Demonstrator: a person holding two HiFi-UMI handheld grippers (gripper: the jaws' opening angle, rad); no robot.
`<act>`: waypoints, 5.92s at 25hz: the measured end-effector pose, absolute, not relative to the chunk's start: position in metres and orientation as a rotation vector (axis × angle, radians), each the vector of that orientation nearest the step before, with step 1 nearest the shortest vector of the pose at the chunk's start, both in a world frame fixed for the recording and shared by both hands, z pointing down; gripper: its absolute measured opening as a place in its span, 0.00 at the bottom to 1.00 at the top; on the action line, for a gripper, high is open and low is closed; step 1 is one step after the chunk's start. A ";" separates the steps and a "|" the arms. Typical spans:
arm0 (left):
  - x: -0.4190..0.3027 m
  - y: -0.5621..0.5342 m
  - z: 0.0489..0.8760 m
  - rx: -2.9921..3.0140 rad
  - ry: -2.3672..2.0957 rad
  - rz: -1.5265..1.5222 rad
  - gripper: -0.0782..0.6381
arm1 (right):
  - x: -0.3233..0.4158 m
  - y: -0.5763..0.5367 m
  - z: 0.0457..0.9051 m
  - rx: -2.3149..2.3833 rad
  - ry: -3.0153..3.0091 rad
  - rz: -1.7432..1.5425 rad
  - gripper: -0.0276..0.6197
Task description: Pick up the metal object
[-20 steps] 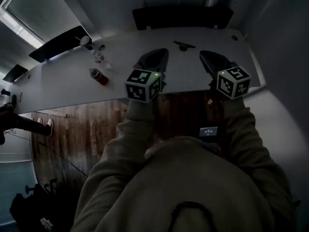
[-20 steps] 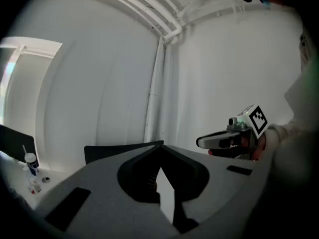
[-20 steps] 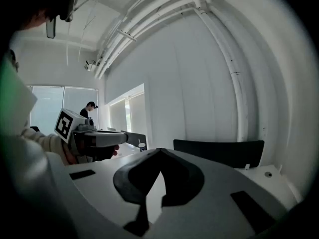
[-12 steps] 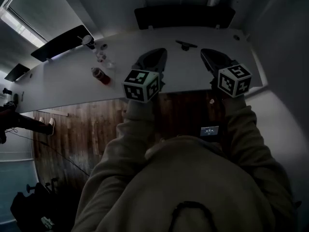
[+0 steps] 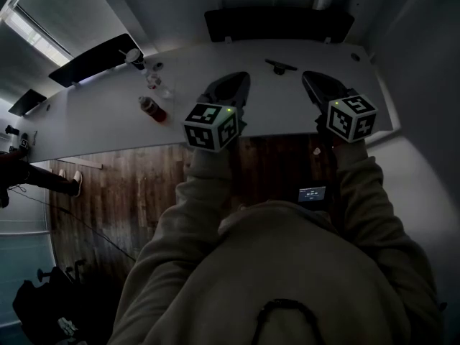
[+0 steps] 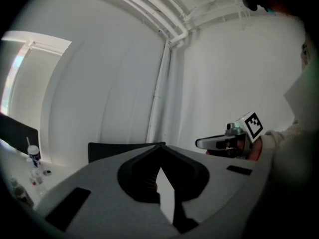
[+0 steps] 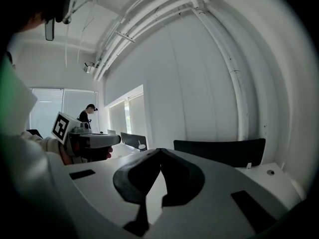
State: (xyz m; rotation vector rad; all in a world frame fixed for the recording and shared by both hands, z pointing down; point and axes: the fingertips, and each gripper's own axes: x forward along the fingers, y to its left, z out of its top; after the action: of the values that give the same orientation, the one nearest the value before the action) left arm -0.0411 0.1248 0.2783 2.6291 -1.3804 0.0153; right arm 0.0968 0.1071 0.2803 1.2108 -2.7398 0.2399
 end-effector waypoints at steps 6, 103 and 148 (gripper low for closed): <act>-0.048 0.121 0.282 2.601 -1.429 0.042 0.11 | 0.093 0.109 0.281 1.176 -2.737 0.189 0.07; -0.062 -0.315 0.322 2.632 -1.339 0.129 0.11 | 0.087 -0.315 0.291 1.212 -2.742 0.224 0.07; -0.044 -0.309 0.433 2.499 -1.256 0.254 0.11 | 0.100 -0.314 0.425 1.090 -2.580 0.432 0.07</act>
State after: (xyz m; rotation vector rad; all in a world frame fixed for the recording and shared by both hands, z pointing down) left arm -0.0435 -0.3093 0.4334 2.4987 -1.2565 0.2535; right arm 0.1000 -0.3141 0.4246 1.0902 -2.5798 0.4321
